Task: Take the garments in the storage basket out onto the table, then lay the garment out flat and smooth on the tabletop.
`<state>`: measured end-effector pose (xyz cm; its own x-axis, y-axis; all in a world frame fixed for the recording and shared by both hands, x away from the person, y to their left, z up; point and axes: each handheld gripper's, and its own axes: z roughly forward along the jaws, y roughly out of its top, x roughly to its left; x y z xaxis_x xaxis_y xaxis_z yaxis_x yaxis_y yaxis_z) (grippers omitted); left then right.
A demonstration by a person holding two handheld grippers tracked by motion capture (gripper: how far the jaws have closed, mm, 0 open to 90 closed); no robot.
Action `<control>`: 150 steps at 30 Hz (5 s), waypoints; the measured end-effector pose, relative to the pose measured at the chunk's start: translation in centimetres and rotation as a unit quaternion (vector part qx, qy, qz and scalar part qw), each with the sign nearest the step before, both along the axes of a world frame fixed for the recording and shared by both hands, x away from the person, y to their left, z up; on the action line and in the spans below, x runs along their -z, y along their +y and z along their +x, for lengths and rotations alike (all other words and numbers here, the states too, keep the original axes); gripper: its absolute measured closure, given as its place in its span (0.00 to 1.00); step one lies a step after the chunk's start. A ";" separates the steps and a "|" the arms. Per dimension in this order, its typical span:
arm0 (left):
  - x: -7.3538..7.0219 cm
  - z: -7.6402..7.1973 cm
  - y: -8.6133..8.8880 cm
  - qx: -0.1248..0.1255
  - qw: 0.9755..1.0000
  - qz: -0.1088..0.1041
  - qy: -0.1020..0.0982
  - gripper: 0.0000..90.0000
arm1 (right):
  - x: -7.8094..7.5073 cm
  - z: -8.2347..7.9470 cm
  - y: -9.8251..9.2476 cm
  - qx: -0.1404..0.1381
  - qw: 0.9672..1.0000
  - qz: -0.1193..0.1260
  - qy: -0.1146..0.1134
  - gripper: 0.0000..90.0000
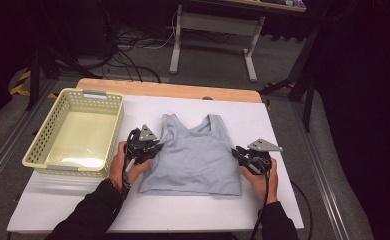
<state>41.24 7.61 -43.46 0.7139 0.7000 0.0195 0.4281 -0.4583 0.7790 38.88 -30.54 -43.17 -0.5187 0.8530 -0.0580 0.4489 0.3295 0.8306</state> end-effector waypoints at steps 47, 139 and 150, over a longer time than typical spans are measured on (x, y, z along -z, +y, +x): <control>2.6 -5.9 1.2 0.075 0.995 0.065 0.011 0.99 | 2.0 -4.4 4.4 -0.111 0.989 -0.086 0.034 1.00; 0.3 -9.2 2.1 0.160 0.987 0.006 -0.026 0.89 | -2.6 -2.5 1.6 -0.082 0.996 -0.033 -0.032 0.96; 2.9 -8.3 0.9 0.184 0.982 0.022 0.029 0.91 | -3.3 7.2 7.9 -0.150 0.984 -0.098 -0.013 1.00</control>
<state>32.95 8.50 -46.41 0.9194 0.3932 -0.0038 0.2698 -0.6236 0.7337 46.10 -22.68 -39.83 -0.7413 0.6332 -0.2226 0.2869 0.5988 0.7478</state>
